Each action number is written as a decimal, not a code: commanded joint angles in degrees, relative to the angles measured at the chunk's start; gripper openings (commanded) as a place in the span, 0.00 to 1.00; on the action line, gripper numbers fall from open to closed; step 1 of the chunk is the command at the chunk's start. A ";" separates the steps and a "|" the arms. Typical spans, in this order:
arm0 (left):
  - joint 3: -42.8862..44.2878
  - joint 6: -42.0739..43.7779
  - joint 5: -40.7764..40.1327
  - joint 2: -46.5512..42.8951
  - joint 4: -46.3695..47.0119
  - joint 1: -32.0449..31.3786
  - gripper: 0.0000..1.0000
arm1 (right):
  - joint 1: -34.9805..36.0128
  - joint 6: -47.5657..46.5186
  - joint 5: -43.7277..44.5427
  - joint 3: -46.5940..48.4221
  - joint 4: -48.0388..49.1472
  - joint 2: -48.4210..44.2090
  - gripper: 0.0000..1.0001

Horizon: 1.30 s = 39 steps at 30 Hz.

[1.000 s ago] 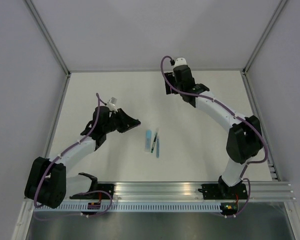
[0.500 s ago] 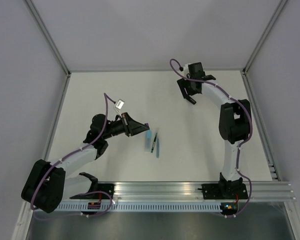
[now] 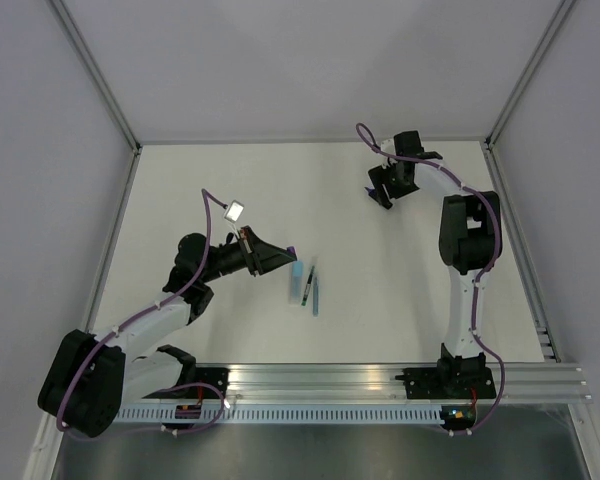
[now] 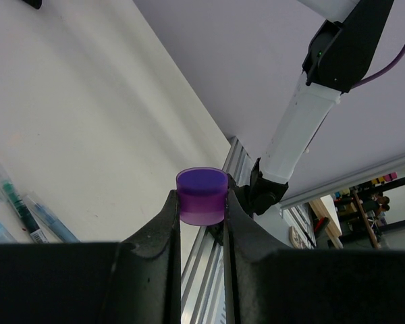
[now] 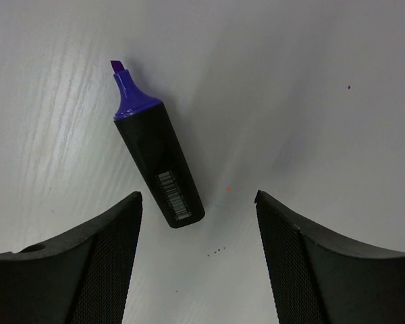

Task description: Insert the pens into the pen caps

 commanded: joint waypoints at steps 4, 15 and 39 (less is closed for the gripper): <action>-0.39 0.55 -0.88 -1.30 2.19 -0.12 0.02 | -0.01 -2.35 -4.84 1.68 0.19 1.59 0.72; -0.31 2.04 -2.20 -3.23 -0.71 -0.12 0.02 | 1.22 -2.35 0.26 0.26 0.63 2.90 0.64; 0.57 6.26 -5.27 -6.57 -7.12 -0.03 0.02 | 13.69 15.01 5.70 -15.96 7.38 -8.50 0.00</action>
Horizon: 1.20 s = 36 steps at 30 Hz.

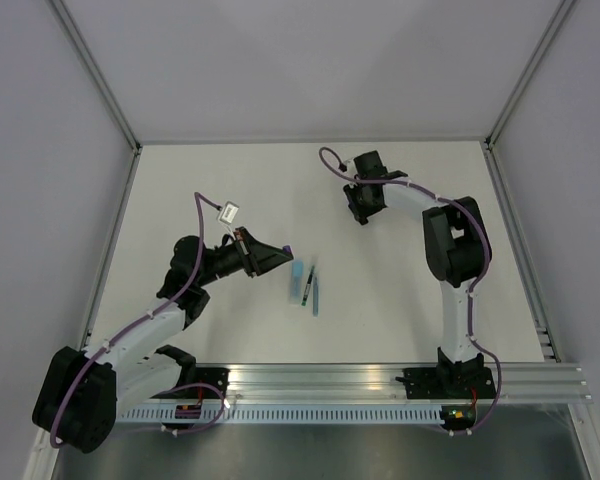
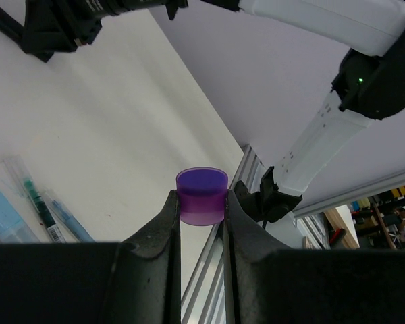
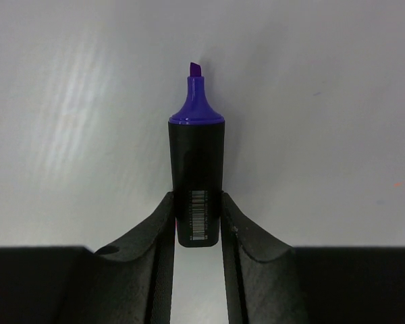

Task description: Insert the pens into the pen caps

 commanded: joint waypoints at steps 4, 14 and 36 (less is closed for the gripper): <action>1.91 5.42 -4.68 -3.06 -6.12 -0.03 0.02 | 5.60 21.67 3.46 -18.38 10.24 -11.58 0.00; 4.46 5.07 -4.77 -2.72 -8.59 0.32 0.02 | 7.62 35.68 -8.48 -42.46 29.57 -32.05 0.00; 19.32 -13.63 8.58 9.76 18.19 0.23 0.02 | 20.72 47.29 -32.14 -65.24 75.81 -67.31 0.00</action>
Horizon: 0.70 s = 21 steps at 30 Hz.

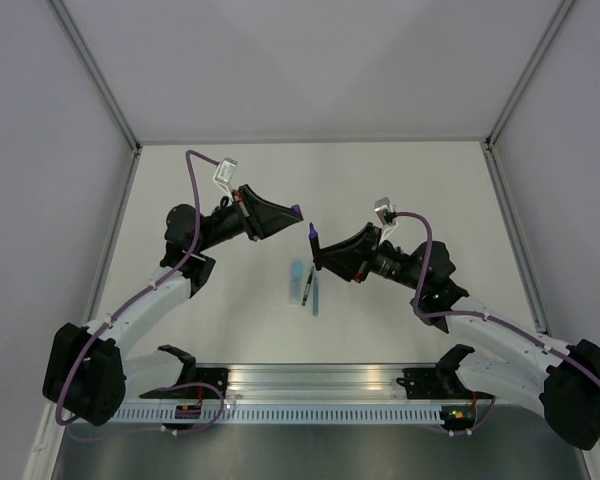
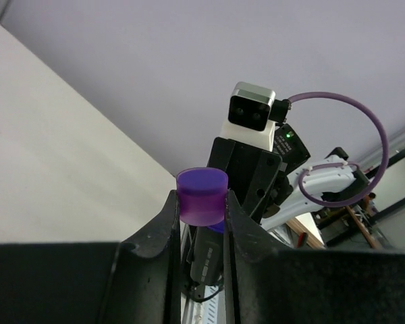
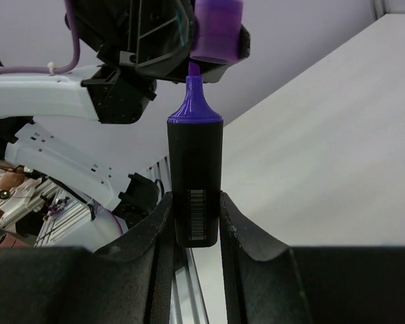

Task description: Insert the pens into the pen caps

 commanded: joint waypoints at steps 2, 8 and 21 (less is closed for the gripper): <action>1.96 -7.75 4.31 2.12 12.63 0.17 0.02 | 1.79 1.09 -3.35 -0.87 8.22 -0.72 0.00; 1.44 -12.67 6.42 3.96 20.98 0.17 0.02 | 3.64 1.26 -3.88 -0.35 8.75 0.25 0.00; 0.03 -20.50 10.72 9.76 36.36 -0.01 0.02 | 4.96 1.27 -3.09 -0.43 8.84 -0.10 0.00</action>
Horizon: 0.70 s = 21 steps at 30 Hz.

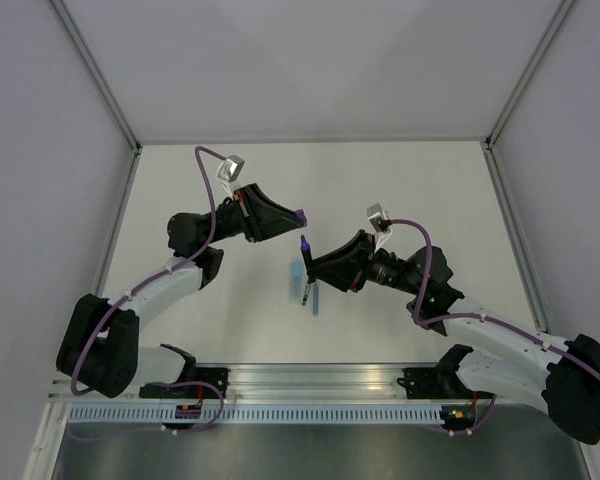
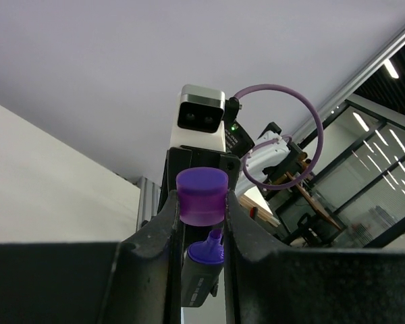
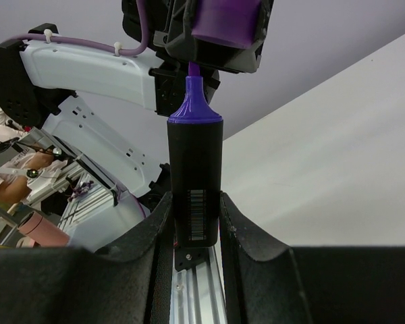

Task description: Insert the pens into the pen caps

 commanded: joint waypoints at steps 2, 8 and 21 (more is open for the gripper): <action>0.09 -5.25 3.01 2.97 11.76 -0.01 0.02 | 0.24 0.68 -0.58 0.22 3.88 -0.54 0.00; 0.27 -11.57 4.07 7.63 23.45 -0.09 0.02 | 0.24 0.94 0.47 -0.04 3.96 -1.24 0.00; 3.78 -12.64 4.68 7.38 23.20 -0.27 0.02 | 0.33 0.94 -0.57 0.05 3.88 -1.15 0.00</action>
